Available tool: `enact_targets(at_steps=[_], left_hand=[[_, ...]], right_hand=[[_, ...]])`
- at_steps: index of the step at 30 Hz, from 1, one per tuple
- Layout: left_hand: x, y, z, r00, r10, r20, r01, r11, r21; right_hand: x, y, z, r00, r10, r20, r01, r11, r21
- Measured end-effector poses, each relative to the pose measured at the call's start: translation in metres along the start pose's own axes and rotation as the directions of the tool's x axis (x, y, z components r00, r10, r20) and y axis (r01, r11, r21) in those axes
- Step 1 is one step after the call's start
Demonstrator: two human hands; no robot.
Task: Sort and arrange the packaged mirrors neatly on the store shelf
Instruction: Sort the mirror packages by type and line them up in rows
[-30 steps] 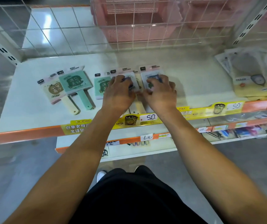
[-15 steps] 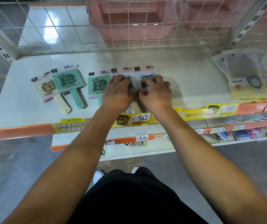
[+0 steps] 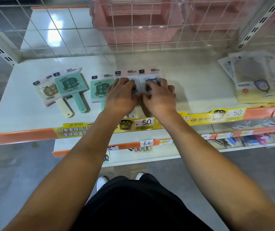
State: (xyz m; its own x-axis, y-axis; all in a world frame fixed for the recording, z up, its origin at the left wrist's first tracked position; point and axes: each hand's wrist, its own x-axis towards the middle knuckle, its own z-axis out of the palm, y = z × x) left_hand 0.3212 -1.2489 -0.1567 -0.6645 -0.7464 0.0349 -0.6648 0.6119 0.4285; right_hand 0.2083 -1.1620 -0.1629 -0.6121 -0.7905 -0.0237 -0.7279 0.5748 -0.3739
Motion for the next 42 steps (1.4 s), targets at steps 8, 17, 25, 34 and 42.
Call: enact_targets(at_steps=[8, 17, 25, 34, 42], left_hand=[[-0.007, -0.013, -0.012, 0.996, -0.045, -0.075, 0.042, 0.998, -0.045], [-0.031, -0.076, -0.045, 0.972, -0.118, -0.202, 0.113, 0.993, -0.038], [-0.060, -0.130, -0.073, 0.933, -0.243, -0.267, 0.242, 0.970, -0.035], [-0.080, -0.179, -0.091, 0.900, -0.277, -0.338, 0.284, 0.958, -0.028], [-0.077, -0.196, -0.096, 0.906, -0.301, -0.298, 0.304, 0.952, -0.039]], right_hand=[[0.002, -0.017, -0.001, 0.996, -0.009, -0.090, 0.009, 1.000, 0.002], [0.002, -0.083, 0.023, 0.981, -0.187, -0.057, 0.192, 0.977, 0.094], [-0.002, -0.147, 0.049, 0.952, -0.306, 0.000, 0.304, 0.946, 0.115], [0.000, -0.194, 0.072, 0.939, -0.341, 0.036, 0.335, 0.936, 0.112], [0.005, -0.210, 0.089, 0.938, -0.347, 0.009, 0.344, 0.933, 0.109]])
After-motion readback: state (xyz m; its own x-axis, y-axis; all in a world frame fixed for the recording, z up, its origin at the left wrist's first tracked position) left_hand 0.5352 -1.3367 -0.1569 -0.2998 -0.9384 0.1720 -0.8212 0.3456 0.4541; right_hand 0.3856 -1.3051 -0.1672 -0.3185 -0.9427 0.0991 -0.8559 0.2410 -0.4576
